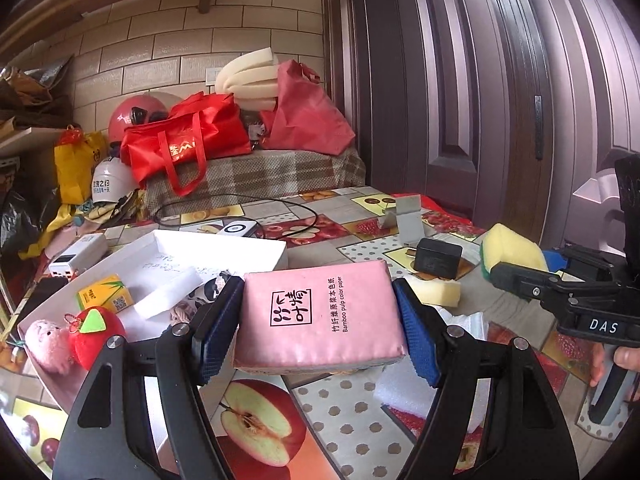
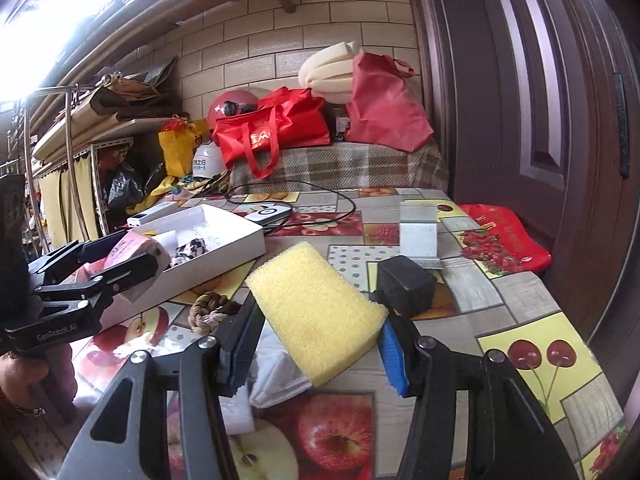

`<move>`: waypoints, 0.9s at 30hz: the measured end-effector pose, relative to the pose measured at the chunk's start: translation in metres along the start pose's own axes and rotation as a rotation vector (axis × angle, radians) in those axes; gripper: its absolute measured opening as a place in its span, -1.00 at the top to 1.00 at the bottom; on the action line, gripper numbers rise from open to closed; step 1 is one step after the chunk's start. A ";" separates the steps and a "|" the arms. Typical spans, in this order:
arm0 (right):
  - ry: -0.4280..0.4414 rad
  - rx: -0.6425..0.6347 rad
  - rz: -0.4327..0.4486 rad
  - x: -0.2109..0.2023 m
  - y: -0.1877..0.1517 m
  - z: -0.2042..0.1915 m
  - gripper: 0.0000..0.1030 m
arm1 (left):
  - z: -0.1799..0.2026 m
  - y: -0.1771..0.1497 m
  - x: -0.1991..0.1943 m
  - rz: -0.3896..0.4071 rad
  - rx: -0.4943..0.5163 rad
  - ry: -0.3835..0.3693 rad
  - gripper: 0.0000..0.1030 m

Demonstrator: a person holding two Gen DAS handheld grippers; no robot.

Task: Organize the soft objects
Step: 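Carry the pink pouch with the left tool while the right tool carries the sponge over the tray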

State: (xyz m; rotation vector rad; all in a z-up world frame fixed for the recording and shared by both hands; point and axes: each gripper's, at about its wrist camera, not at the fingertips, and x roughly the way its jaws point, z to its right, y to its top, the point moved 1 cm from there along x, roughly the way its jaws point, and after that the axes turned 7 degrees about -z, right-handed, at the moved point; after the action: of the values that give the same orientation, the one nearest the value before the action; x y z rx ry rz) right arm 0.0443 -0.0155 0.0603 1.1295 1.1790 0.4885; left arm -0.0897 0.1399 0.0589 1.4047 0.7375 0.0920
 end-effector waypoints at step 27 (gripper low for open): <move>0.230 -0.116 -0.069 0.063 0.015 -0.124 -0.04 | -0.145 -0.027 -0.036 -0.013 -0.149 0.310 -0.45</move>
State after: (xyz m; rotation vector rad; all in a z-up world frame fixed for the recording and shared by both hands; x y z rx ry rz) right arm -0.0405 0.0947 0.0493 0.9475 1.3663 0.6376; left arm -0.2021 0.2416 0.0514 1.2566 0.9747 0.3535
